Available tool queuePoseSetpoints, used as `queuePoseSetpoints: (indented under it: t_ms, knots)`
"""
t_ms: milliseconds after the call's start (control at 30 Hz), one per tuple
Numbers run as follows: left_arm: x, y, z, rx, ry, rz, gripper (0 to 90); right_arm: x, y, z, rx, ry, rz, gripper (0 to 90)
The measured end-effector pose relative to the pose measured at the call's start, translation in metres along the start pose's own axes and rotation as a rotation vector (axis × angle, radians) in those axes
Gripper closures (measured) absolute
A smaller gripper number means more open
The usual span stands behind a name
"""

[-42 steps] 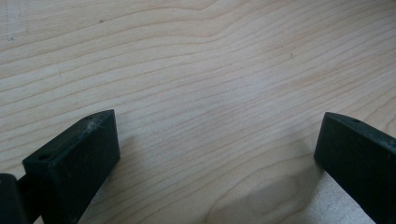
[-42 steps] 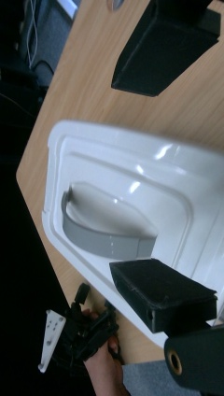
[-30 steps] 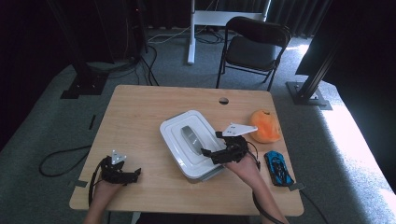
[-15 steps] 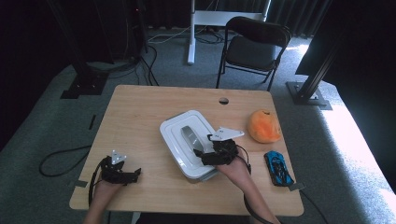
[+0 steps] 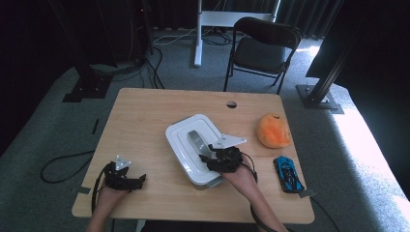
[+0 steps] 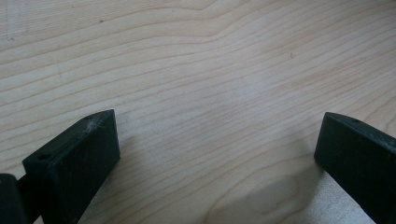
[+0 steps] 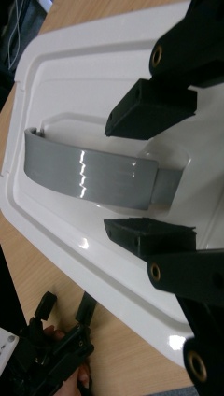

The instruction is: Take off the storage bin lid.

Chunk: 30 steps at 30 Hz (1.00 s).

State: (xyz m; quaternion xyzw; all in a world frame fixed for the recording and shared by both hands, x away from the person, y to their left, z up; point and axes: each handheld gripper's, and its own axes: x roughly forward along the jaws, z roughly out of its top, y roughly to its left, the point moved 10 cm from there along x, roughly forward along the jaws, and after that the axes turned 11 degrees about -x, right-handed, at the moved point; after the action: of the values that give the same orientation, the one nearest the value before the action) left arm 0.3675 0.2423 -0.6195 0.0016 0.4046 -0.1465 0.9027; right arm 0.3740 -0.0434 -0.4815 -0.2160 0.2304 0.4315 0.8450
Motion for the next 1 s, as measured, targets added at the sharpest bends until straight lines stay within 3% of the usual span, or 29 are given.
queuePoseSetpoints:
  t_ms: [100,367,800,1000]
  knots:
    - [0.0,0.0,0.0,0.0,0.0,0.0,0.5,-0.0003,-0.0011,-0.0004,0.009,0.0,-0.016,54.1]
    - [0.0,0.0,0.0,0.0,0.0,0.0,0.5,0.0,0.0043,-0.0008,0.017,-0.018,-0.002,65.3]
    - [-0.0003,0.0001,-0.0003,-0.002,0.0,0.001,0.5,-0.0028,0.0046,0.0002,0.087,-0.04,0.034,67.7]
    - [-0.0003,0.0001,-0.0003,-0.001,0.0,0.001,0.5,-0.0087,0.0052,0.0065,0.084,-0.055,0.068,67.9]
